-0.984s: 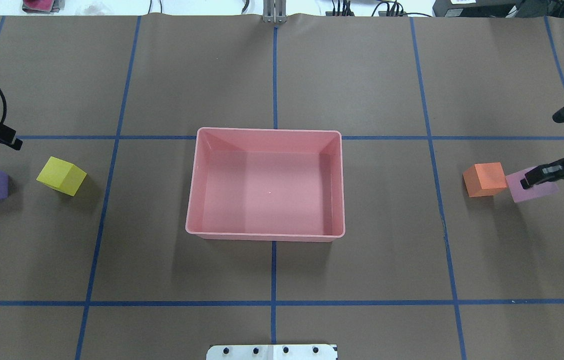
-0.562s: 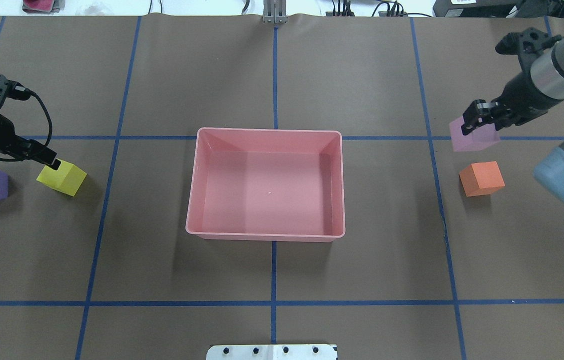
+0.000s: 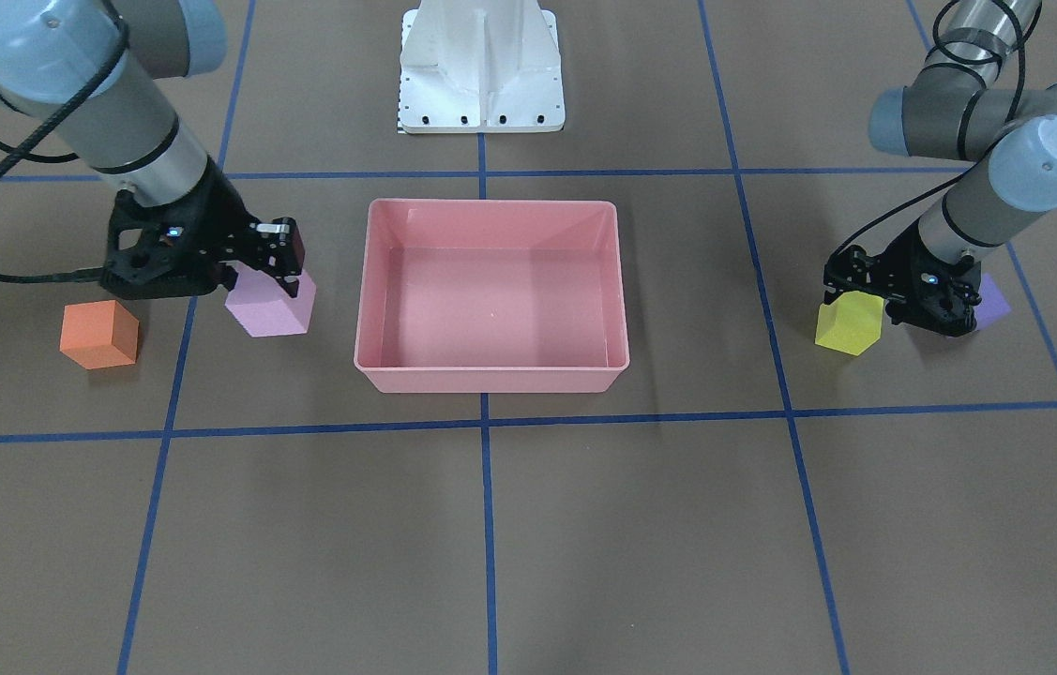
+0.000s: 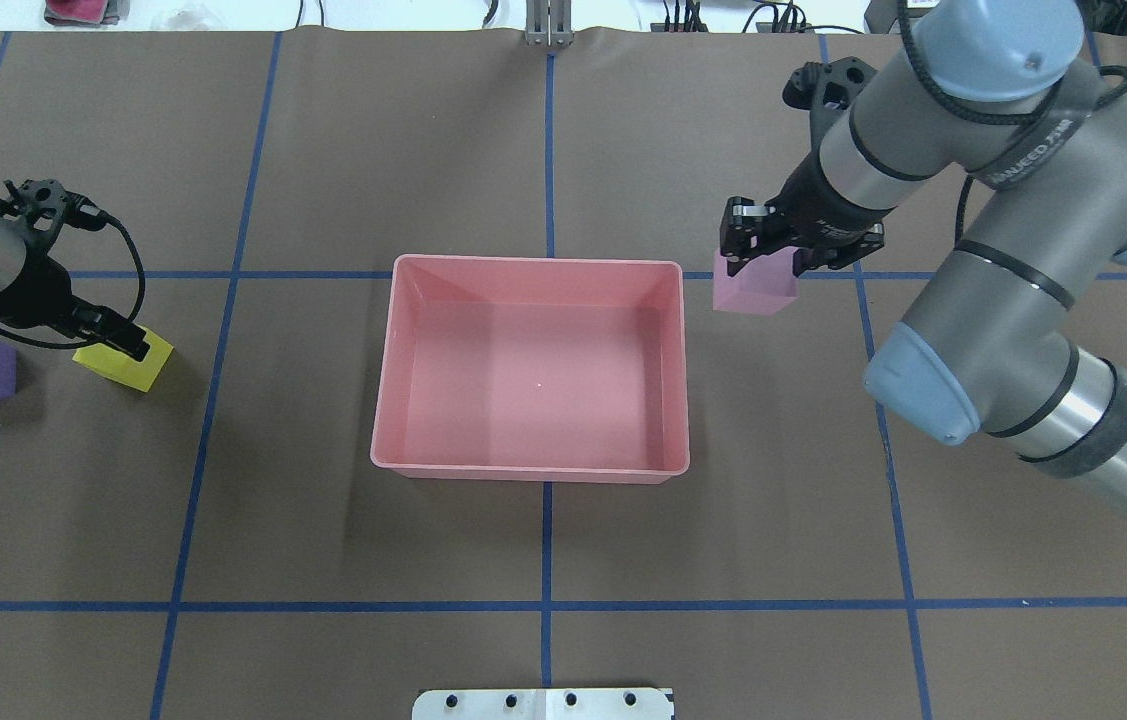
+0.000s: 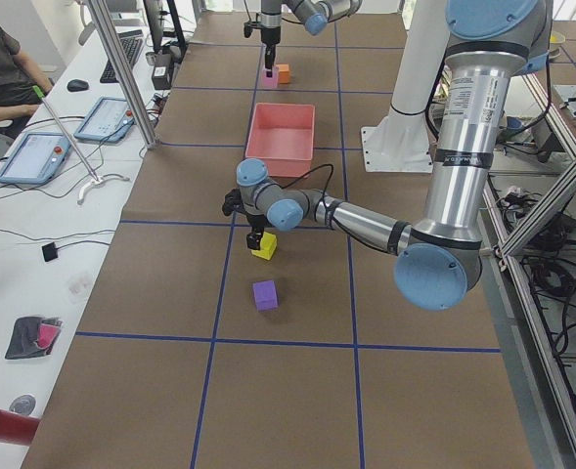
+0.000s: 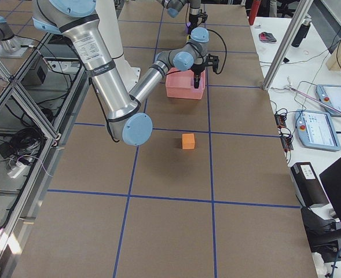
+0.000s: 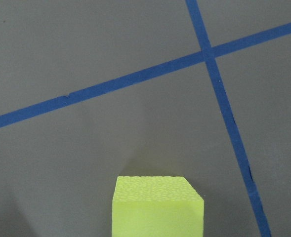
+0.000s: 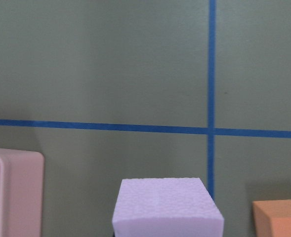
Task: Place blocks into pink bin with both arms
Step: 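Carry the lavender cube into the bin while the left gripper grasps the yellow cube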
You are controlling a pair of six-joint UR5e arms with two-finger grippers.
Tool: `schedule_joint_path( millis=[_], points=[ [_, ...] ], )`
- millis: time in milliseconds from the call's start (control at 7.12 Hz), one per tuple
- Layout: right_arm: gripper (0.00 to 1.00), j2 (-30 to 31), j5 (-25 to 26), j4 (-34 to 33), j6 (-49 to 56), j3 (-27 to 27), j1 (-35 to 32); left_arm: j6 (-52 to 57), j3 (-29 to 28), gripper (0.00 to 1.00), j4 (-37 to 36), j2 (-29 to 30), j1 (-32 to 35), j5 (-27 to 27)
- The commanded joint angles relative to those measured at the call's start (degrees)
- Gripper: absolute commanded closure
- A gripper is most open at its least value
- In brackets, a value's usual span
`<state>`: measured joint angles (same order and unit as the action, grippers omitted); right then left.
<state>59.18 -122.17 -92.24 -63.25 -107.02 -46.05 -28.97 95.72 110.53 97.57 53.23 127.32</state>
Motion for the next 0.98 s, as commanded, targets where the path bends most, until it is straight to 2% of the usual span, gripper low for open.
schedule_joint_path(
  millis=[0, 281, 422, 703, 843],
  points=[
    [1.0, -5.29, 2.8, 0.04, -6.34, 1.63, 4.55, -0.03, -1.14, 0.01, -0.05, 0.34, -0.67, -0.23],
    [1.0, -6.88, 6.39, 0.22, -11.34, 1.63, 9.82, -0.12, -2.37, 0.02, -0.14, 1.04, -1.54, -0.14],
    [1.0, -6.98, 9.55, 0.31, -12.67, 2.59, 12.98, -0.21, -2.9, 0.25, -0.22, 1.31, -1.64, -0.14],
    [1.0, -7.76, 11.07, 0.83, -12.68, 5.49, 15.03, -4.48, -3.78, 1.0, -0.4, 2.97, -1.64, 0.56],
    [0.43, -7.59, 11.07, 1.79, -12.6, 6.11, 15.38, -10.69, -3.0, 1.0, -0.4, 3.24, -1.64, 1.09]
  ],
)
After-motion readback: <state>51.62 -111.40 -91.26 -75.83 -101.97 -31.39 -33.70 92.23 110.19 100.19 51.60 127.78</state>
